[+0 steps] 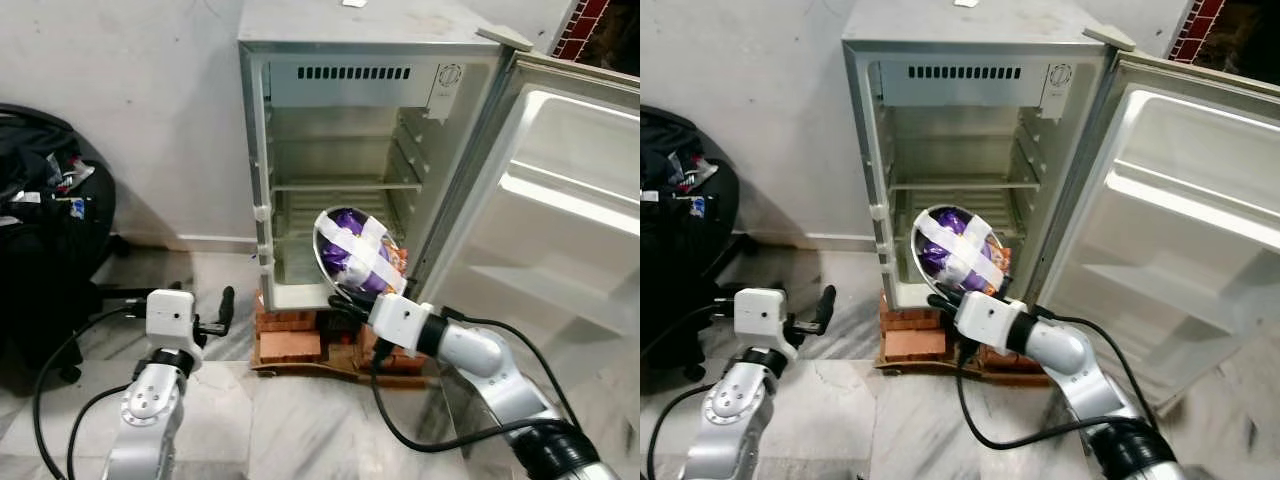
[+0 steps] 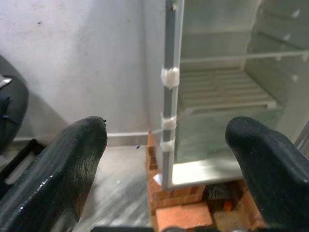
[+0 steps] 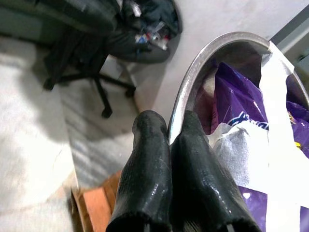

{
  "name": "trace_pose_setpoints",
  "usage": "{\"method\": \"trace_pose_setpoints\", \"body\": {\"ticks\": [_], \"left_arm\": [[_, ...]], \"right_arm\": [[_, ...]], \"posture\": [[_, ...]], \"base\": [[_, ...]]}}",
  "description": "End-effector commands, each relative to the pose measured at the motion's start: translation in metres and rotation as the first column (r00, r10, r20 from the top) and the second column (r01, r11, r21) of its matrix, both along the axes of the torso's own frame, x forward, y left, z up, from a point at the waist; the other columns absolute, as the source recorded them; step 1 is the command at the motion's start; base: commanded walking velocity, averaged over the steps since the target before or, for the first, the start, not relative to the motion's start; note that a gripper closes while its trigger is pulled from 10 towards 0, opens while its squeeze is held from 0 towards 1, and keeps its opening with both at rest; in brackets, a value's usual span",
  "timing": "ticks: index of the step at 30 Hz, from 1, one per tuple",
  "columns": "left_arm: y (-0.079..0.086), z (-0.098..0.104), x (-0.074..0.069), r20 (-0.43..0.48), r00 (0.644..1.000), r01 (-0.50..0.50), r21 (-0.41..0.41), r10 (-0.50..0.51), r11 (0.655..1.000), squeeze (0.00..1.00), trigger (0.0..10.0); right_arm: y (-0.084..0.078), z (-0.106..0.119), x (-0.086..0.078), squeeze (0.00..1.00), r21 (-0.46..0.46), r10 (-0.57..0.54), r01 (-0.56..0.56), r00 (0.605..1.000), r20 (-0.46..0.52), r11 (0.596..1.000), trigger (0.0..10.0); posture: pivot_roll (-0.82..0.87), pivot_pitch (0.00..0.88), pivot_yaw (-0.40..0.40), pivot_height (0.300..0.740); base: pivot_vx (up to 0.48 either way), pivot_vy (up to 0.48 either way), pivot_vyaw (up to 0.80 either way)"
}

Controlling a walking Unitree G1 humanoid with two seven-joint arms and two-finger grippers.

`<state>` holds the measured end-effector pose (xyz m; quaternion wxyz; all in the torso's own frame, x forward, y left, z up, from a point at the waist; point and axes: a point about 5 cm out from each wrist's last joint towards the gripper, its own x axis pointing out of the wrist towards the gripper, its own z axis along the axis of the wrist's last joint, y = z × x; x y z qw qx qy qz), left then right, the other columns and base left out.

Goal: Restocking fridge

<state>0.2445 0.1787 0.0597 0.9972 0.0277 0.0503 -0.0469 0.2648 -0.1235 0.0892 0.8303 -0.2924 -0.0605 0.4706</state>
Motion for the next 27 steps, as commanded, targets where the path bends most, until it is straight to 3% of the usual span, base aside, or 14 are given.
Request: {"method": "trace_pose_setpoints", "body": {"ticks": [1, 7, 27], "left_arm": [[0.0014, 0.0000, -0.0003, -0.001, 1.000, -0.005, 0.003, 0.005, 1.000, 0.00, 10.0], [0.0018, -0.0004, -0.0007, -0.002, 1.000, -0.009, 0.003, 0.009, 1.000, 0.00, 10.0], [0.0021, -0.0011, 0.0002, -0.011, 1.000, -0.012, 0.007, 0.012, 1.000, 0.00, 10.0]], "right_arm": [[0.0041, 0.0107, 0.0031, 0.00, 0.010, 0.022, -0.022, 0.999, 0.050, 1.000, 10.0], [0.0048, 0.0105, 0.0038, 0.00, 0.009, 0.026, -0.026, 0.999, 0.047, 1.000, 10.0], [0.0010, 0.0091, 0.0070, 0.00, -0.004, 0.003, -0.002, 0.999, 0.040, 1.000, 10.0]], "posture": [[0.04, 0.000, -0.048, 0.740], [0.05, 0.000, -0.050, 0.740], [0.04, 0.000, -0.046, 0.740]], "base": [[0.360, 0.000, 0.80], [0.364, 0.000, 0.77], [0.343, 0.000, 0.00]]}}
